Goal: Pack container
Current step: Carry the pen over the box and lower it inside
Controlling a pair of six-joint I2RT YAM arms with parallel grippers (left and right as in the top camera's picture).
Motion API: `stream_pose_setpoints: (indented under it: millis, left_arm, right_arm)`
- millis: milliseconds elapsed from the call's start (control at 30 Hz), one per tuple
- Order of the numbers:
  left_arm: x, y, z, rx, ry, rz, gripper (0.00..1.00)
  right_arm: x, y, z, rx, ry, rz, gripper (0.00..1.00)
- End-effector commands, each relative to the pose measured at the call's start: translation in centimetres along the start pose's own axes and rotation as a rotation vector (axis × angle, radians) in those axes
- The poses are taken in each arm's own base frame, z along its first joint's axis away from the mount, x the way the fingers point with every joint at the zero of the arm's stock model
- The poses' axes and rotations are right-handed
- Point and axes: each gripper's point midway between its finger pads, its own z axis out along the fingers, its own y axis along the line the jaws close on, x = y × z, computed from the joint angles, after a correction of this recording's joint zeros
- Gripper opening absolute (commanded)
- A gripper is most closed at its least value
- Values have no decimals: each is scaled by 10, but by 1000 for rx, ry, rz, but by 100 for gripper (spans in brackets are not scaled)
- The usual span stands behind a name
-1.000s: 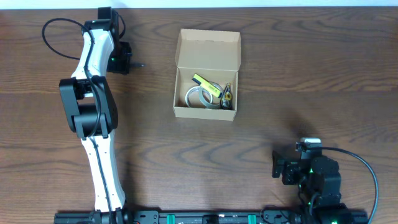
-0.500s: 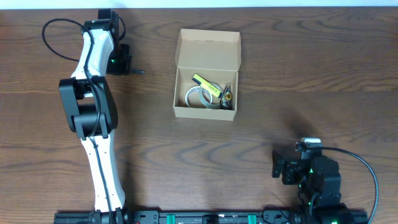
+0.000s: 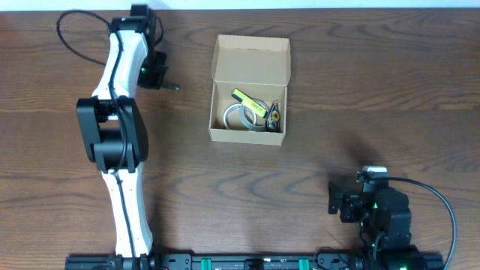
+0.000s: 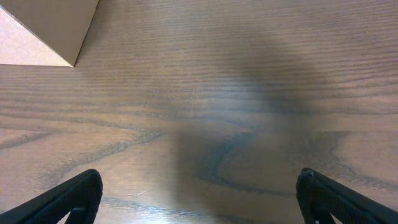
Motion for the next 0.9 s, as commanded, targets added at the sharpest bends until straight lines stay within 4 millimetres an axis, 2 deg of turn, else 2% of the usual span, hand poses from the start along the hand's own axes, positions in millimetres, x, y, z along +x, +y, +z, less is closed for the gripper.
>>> stream_pose_setpoints:
  millis: [0, 167, 233, 333, 467, 633, 867]
  left_arm:
    - [-7, -7, -75, 109, -132, 97, 6]
    - [16, -13, -127, 214, -171, 188, 6]
    - [28, -15, -138, 240, -164, 214, 6]
    - [57, -18, -152, 281, -140, 270, 6]
    - [106, -22, -160, 311, -101, 365, 6]
    - [159, -17, -163, 317, -71, 452, 6]
    - [197, -7, -163, 304, -62, 516, 6]
  right_arm:
    - [-1, -2, 0, 11, -7, 15, 99]
    - [-1, -2, 0, 11, -7, 15, 99]
    - [-1, -2, 0, 11, -7, 15, 99]
    - [-1, -2, 0, 11, -7, 16, 99]
    - [-1, -2, 0, 11, -7, 15, 99]
    - [-1, -2, 0, 11, -7, 16, 99]
    - [-1, -2, 0, 11, -7, 16, 99]
